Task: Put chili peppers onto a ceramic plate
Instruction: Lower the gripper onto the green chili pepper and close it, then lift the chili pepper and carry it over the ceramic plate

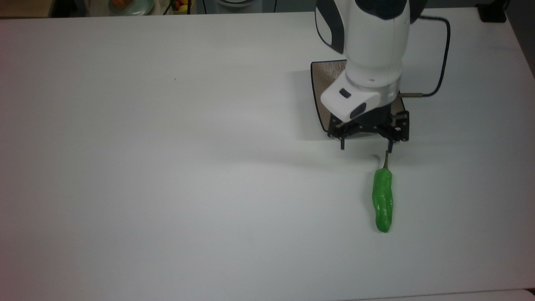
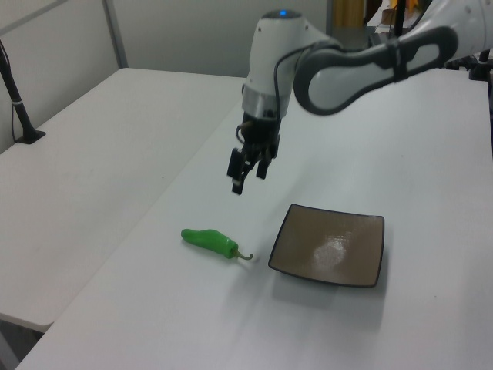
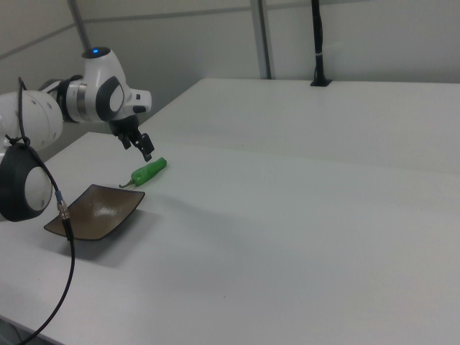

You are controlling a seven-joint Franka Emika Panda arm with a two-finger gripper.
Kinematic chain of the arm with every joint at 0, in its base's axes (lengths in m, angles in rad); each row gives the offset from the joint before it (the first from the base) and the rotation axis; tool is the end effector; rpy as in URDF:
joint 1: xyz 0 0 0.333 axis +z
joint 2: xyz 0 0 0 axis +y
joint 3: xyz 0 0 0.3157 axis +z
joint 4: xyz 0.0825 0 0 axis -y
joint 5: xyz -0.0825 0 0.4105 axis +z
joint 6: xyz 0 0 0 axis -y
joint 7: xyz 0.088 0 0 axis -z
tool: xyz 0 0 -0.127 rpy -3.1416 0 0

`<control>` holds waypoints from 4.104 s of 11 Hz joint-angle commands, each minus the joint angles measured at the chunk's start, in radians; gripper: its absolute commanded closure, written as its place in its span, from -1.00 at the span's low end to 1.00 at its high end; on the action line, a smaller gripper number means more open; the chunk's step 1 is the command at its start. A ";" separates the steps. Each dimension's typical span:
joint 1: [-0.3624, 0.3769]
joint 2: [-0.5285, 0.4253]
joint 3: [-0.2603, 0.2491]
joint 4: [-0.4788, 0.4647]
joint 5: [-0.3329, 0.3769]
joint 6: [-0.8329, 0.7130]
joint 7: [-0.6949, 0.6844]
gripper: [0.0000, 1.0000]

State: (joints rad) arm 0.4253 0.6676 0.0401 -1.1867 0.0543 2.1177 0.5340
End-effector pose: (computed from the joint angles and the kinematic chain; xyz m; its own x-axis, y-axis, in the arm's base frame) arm 0.7131 0.3525 0.3950 0.9757 -0.1191 0.1840 -0.0819 -0.9768 -0.1981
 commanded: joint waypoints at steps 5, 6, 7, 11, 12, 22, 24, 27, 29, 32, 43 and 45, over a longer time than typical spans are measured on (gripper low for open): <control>0.041 0.142 -0.003 0.035 -0.019 0.298 0.026 -1.00; 0.046 0.164 -0.003 0.036 -0.025 0.332 0.026 -1.00; 0.047 0.179 -0.003 0.035 -0.037 0.356 0.026 -1.00; 0.069 0.217 -0.006 0.035 -0.062 0.427 0.034 -1.00; 0.073 0.227 -0.006 0.033 -0.068 0.448 0.034 -1.00; 0.075 0.240 -0.005 0.032 -0.132 0.470 0.026 0.66; 0.075 0.240 -0.005 0.030 -0.136 0.470 0.023 1.00; 0.073 0.213 -0.002 0.022 -0.136 0.464 0.026 1.00; 0.066 0.149 -0.002 -0.017 -0.126 0.453 0.027 1.00; 0.050 -0.011 -0.002 -0.111 -0.116 0.354 0.032 1.00; -0.048 -0.571 -0.002 -0.433 -0.071 -0.258 -0.017 1.00; -0.042 -0.600 0.000 -0.523 -0.062 -0.263 -0.011 1.00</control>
State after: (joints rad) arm 0.3816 0.1441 0.0402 -1.5564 -0.0354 1.8485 0.5367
